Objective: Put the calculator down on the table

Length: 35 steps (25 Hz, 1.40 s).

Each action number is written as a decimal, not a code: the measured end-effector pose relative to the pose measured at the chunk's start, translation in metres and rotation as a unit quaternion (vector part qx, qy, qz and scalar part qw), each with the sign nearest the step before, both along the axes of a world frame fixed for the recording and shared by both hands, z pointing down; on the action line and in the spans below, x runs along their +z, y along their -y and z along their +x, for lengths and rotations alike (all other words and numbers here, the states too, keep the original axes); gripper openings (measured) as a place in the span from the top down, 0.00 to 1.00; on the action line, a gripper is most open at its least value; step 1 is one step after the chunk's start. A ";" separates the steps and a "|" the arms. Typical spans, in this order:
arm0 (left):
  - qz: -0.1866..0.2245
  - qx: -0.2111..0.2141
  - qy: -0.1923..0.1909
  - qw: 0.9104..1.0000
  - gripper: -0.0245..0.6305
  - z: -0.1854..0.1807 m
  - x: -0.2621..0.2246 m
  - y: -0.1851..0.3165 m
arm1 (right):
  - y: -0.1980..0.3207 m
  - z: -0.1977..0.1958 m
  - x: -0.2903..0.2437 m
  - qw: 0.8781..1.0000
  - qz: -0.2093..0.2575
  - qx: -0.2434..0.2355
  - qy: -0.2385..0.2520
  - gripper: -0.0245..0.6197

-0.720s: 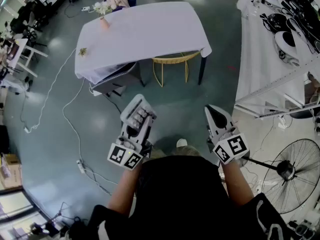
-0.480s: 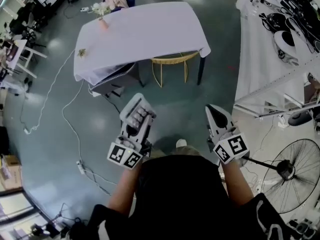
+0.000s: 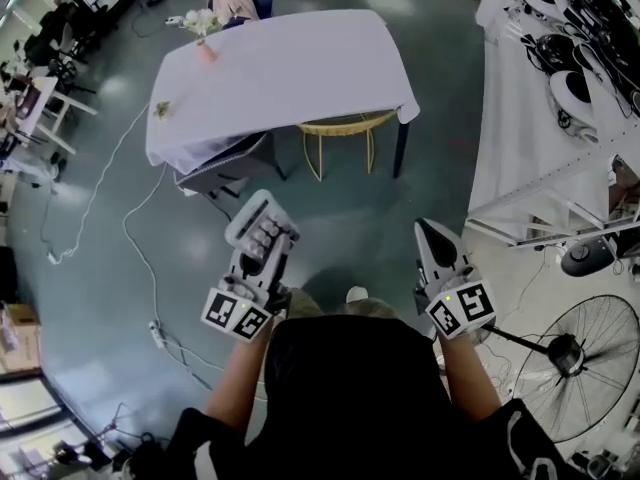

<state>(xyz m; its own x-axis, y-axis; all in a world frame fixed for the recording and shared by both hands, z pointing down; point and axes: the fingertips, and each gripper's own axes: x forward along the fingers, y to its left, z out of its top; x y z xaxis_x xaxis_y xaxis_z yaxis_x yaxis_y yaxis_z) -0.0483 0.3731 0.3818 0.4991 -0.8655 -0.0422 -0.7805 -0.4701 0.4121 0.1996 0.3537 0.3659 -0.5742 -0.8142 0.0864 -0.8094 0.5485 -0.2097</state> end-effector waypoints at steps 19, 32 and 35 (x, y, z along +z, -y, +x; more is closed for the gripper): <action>-0.043 0.035 -0.037 0.998 0.78 -0.007 0.045 0.209 | 0.184 -0.020 0.018 0.998 -0.044 0.017 0.033 0.96; -0.096 0.086 -0.089 0.988 0.77 -0.043 0.083 0.359 | 0.346 -0.087 0.011 0.996 -0.067 0.046 0.023 0.96; -0.111 0.091 -0.085 0.986 0.78 -0.054 0.098 0.377 | 0.363 -0.097 0.015 0.995 -0.078 0.056 0.020 0.96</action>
<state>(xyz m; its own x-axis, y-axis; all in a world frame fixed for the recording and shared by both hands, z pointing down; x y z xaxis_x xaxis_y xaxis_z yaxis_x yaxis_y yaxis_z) -0.1021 -0.0038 0.4794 0.6487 -0.7600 0.0411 -0.6026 -0.4799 0.6376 0.1025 -0.0094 0.3814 -0.4868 -0.8513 0.1960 -0.8527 0.4144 -0.3181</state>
